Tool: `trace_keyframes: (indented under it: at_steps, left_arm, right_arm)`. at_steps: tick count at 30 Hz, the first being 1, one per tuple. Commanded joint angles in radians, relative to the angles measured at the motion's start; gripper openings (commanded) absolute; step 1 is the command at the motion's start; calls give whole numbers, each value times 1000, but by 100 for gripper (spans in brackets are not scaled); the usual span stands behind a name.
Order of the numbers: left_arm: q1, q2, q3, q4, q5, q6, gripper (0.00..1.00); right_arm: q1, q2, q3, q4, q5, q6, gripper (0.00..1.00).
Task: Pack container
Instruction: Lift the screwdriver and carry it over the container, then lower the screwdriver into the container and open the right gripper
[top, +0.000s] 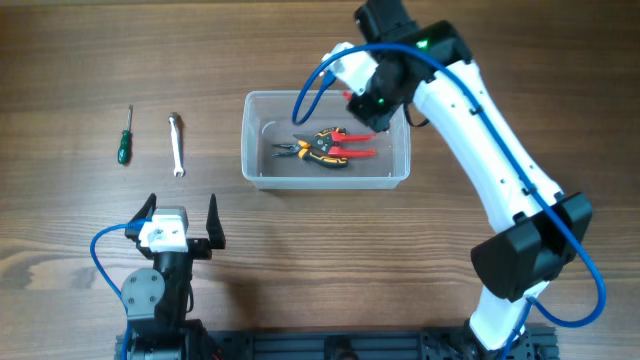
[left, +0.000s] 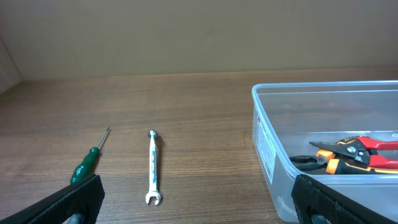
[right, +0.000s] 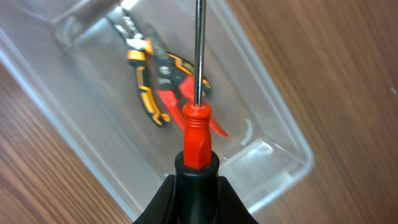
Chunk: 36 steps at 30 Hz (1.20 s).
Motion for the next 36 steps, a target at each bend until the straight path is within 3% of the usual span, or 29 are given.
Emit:
trace_keyframes:
  at_steps: [1,18,36]
  left_arm:
    - [-5,-6,-6,3,-10,-10,100]
    - [-5,-6,-6,3,-10,-10,100]
    - [-5,-6,-6,3,-10,-10,100]
  right_arm:
    - [40,-8,-55,23,-29,-35,4]
    - [54,-8,-306,320,-29,-23,4]
    - [53,-7,-478,429,-29,-21,5]
